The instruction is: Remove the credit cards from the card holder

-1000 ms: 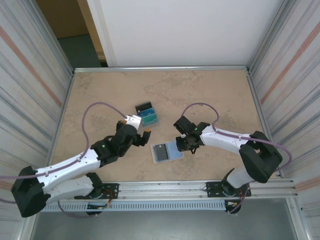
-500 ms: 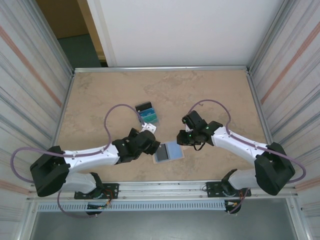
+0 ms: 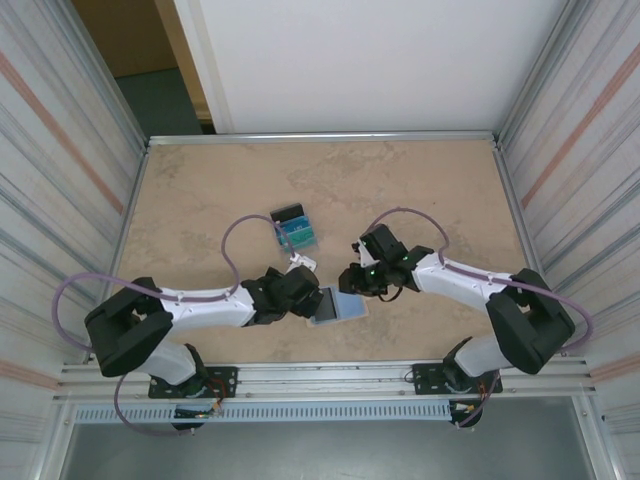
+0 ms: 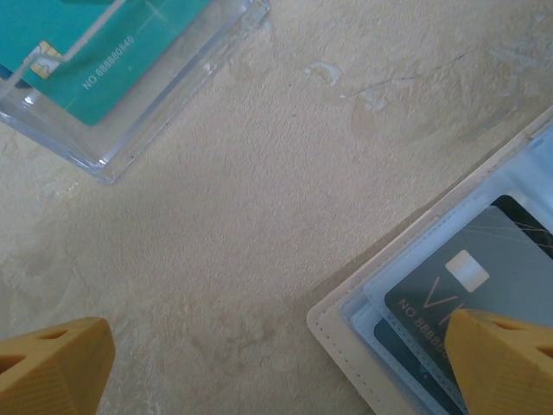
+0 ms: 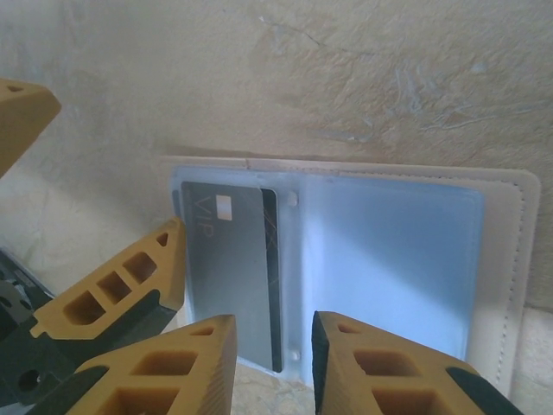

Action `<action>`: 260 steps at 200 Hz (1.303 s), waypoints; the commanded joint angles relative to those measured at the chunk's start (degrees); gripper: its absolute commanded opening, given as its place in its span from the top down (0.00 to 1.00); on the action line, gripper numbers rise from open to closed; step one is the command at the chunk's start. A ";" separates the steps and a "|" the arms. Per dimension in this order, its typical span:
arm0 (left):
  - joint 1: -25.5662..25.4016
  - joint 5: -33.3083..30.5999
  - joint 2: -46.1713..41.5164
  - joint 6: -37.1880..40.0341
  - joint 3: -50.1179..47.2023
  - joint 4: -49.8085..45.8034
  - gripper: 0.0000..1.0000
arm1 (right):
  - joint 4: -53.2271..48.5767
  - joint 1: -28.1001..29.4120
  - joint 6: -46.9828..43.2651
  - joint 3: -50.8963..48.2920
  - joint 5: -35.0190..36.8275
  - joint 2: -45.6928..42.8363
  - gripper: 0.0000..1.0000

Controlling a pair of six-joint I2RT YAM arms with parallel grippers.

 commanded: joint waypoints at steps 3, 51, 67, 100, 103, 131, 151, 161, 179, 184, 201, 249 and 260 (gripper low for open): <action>-0.17 0.01 0.71 -2.23 -0.38 -2.47 0.02 | 2.59 0.52 1.57 -0.68 -2.51 2.05 0.72; -0.26 0.45 0.76 -2.33 -0.74 -3.76 0.01 | 4.64 1.16 2.36 -0.75 -4.02 4.24 0.75; -0.34 0.45 1.45 -2.46 -0.68 -3.69 0.01 | 5.07 1.46 2.54 -0.65 -4.34 5.04 0.76; -0.85 -0.06 2.70 -2.23 0.04 -4.49 0.01 | 5.75 1.73 3.10 -0.57 -5.28 6.80 0.79; -0.93 -0.27 2.79 -2.23 0.11 -4.67 0.01 | 5.84 1.77 3.14 -0.61 -5.40 6.98 0.79; -2.20 -2.19 3.65 -1.80 1.33 -6.89 0.01 | 7.03 1.78 3.95 -0.87 -6.99 8.27 0.81; -2.97 -3.08 4.03 -1.40 2.05 -7.76 0.01 | 7.35 1.64 4.30 -0.86 -7.74 9.23 0.82; -3.15 -3.36 4.29 -1.28 2.24 -7.82 0.01 | 7.23 1.54 4.21 -0.90 -7.75 9.62 0.82; -3.26 -3.39 4.73 -1.38 2.47 -7.91 0.01 | 7.20 1.21 4.00 -1.36 -7.59 9.86 0.83; -3.25 -3.42 4.87 -1.44 2.51 -7.84 0.01 | 7.19 1.09 3.88 -1.33 -7.60 9.87 0.83; -3.33 -3.49 5.18 -1.40 2.51 -7.60 0.01 | 7.20 0.60 3.66 -1.61 -7.49 9.61 0.83; -3.33 -4.19 5.09 -0.34 2.26 -7.00 0.01 | 6.05 -0.40 2.62 -2.31 -6.45 8.18 0.84; -3.33 -4.27 5.05 -0.21 2.18 -6.84 0.01 | 6.08 -0.75 2.53 -2.70 -6.39 7.85 0.85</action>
